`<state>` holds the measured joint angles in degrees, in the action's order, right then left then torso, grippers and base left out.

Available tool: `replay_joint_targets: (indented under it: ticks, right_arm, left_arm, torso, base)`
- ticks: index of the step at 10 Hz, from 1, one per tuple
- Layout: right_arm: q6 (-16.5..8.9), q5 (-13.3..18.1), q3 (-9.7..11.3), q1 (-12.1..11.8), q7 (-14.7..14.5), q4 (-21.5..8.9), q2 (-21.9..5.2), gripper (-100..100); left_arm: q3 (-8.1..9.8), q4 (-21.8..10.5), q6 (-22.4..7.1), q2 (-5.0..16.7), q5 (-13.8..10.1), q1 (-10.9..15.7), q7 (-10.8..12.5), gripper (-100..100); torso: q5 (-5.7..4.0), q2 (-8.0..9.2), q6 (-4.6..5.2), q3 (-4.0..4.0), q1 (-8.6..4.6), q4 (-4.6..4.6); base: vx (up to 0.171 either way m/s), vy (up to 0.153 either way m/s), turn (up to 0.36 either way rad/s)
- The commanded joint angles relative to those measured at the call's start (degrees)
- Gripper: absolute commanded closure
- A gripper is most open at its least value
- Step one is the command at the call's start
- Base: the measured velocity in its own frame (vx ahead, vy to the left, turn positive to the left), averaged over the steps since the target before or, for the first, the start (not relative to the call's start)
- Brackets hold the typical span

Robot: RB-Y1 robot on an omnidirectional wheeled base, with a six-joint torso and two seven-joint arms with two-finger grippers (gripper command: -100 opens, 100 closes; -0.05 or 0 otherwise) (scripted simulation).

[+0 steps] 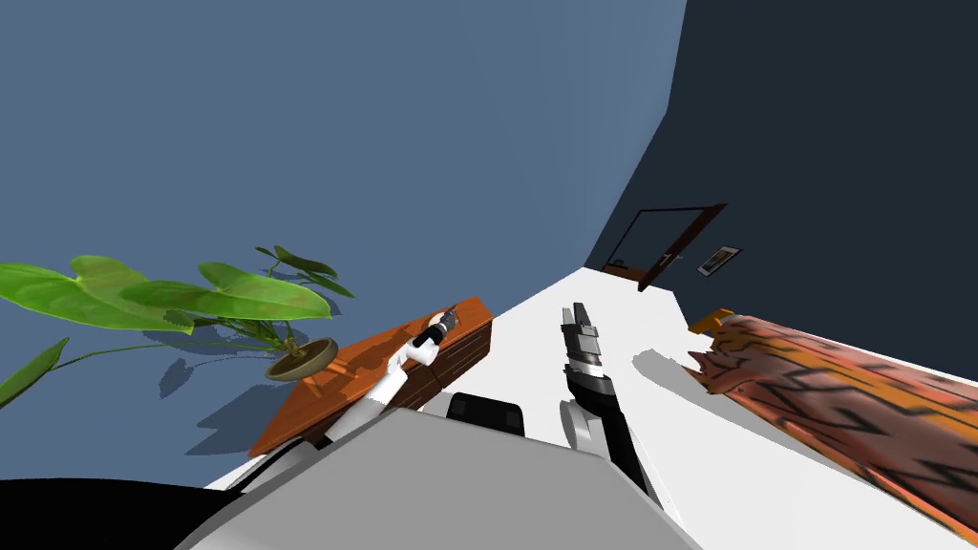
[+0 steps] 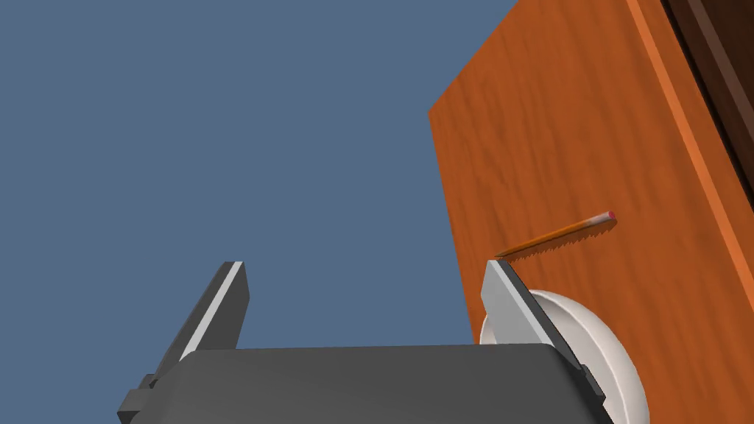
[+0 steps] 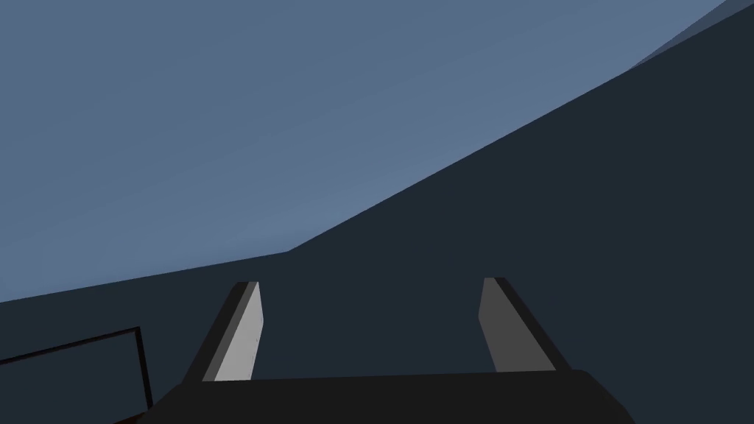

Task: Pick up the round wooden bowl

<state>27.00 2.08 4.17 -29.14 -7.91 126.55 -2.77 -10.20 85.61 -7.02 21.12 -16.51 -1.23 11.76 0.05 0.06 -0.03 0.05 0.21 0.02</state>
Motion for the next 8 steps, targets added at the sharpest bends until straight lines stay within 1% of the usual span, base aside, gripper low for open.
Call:
replay_joint_targets:
  ticks: [1,2,3,4,5,6,7,8]
  right_arm:
    - [0.00,0.00,0.00,0.00,0.00,0.00,0.00,0]
    - [0.00,0.00,0.00,-0.01,0.00,0.00,0.00,0]
    - [0.00,0.00,0.00,0.00,0.00,0.00,0.00,0]
    - [0.00,0.00,0.00,-0.01,0.00,0.00,0.00,0]
    - [0.00,0.00,0.00,0.00,0.00,0.00,0.00,0]
    - [0.00,0.00,-0.01,-0.01,0.00,0.00,0.00,0]
    - [0.00,0.00,0.00,0.00,0.00,0.00,0.00,0]
    - [0.00,0.00,0.00,-0.01,0.00,0.00,0.00,0]
  left_arm:
    - [-0.19,-2.54,-1.32,0.18,-0.53,1.35,0.07,-100]
    - [-0.59,-4.58,-3.48,0.92,-1.73,2.69,0.21,-100]
    - [-0.59,-5.41,-3.48,0.92,-1.73,2.69,0.21,-100]
    - [-0.99,-7.55,-5.61,1.59,-2.92,3.99,0.34,-100]
    - [-0.99,-8.22,-5.61,1.59,-2.92,3.99,0.34,-100]
    - [-1.36,-9.75,-7.70,2.20,-4.11,5.23,0.45,-100]
    - [-1.36,-10.96,-7.70,2.20,-4.11,5.23,0.45,-100]
    - [-1.71,-12.94,-9.74,2.76,-5.30,6.41,0.54,-100]
  torso:
    - [0.00,0.00,0.00,0.00,0.00,0.00]
    - [0.00,-0.02,-0.03,-0.01,-0.01,0.00]
    - [0.00,-0.03,0.00,-0.02,0.01,-0.01]
    - [0.00,-0.05,-0.03,-0.02,-0.01,-0.01]
    - [0.00,-0.05,0.00,-0.02,0.00,-0.01]
    - [0.00,-0.05,-0.04,-0.03,0.01,-0.01]
    - [0.00,-0.04,-0.01,-0.02,0.00,-0.01]
    - [0.00,-0.05,-0.04,-0.03,-0.01,-0.01]
  base:
    - [-0.029,0.026,-0.082]
    - [-0.029,0.033,-0.140]
    - [-0.023,0.028,-0.082]
    - [-0.023,0.028,-0.167]
    - [-0.023,0.029,-0.071]
    - [-0.029,0.029,-0.128]
    - [-0.022,0.024,-0.077]
    - [-0.025,0.028,-0.133]
